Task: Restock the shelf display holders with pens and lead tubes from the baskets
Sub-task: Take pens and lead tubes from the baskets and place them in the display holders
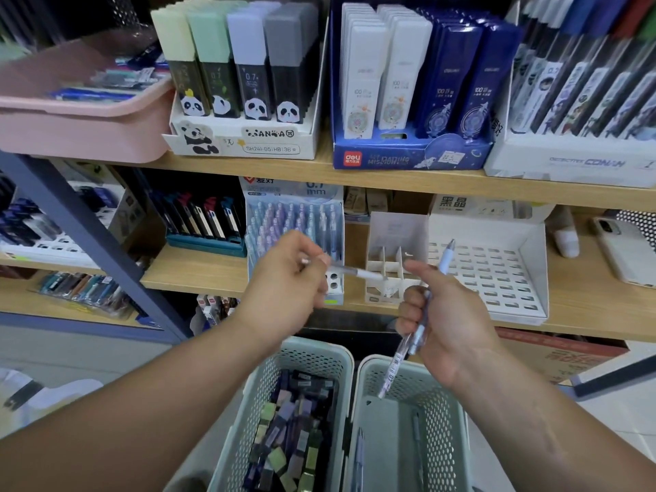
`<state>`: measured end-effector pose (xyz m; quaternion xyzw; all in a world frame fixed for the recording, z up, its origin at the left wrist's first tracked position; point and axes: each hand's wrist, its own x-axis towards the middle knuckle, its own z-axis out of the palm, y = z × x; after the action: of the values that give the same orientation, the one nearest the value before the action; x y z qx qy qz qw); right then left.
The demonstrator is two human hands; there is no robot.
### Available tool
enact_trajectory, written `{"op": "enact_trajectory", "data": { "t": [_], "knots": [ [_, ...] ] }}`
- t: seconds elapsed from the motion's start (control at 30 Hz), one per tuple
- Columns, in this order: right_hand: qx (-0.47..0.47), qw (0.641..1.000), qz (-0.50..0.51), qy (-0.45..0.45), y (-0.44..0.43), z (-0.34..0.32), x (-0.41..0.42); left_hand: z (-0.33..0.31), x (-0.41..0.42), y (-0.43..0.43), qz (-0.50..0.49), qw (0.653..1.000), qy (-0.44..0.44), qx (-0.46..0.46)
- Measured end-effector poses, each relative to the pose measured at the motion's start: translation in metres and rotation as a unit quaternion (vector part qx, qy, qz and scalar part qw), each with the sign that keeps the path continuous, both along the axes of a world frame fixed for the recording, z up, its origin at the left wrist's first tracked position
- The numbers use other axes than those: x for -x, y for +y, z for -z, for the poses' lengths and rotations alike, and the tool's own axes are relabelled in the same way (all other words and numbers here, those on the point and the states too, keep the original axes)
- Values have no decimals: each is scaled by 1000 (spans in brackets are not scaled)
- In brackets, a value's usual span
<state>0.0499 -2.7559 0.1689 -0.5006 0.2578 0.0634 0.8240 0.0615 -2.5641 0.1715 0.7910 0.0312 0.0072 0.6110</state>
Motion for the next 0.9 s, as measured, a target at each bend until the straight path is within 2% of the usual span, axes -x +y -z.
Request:
{"op": "enact_trajectory", "data": {
  "t": [0.17, 0.27, 0.33, 0.53, 0.9],
  "knots": [
    [8, 1000, -16, 4, 2, 2, 0, -13, -19, 14, -44, 991, -122, 20],
    [14, 1000, -23, 6, 1, 4, 1, -15, -27, 19, -69, 985, -155, 35],
    [16, 1000, -25, 6, 0, 5, 1, -14, -32, 19, -85, 981, -174, 7],
    [22, 999, -31, 2, -5, 6, 3, -9, -42, 19, -91, 977, -176, -82],
    [21, 999, -24, -3, -16, 3, 4, -5, -48, 7, -88, 971, -182, -126]
  ]
}}
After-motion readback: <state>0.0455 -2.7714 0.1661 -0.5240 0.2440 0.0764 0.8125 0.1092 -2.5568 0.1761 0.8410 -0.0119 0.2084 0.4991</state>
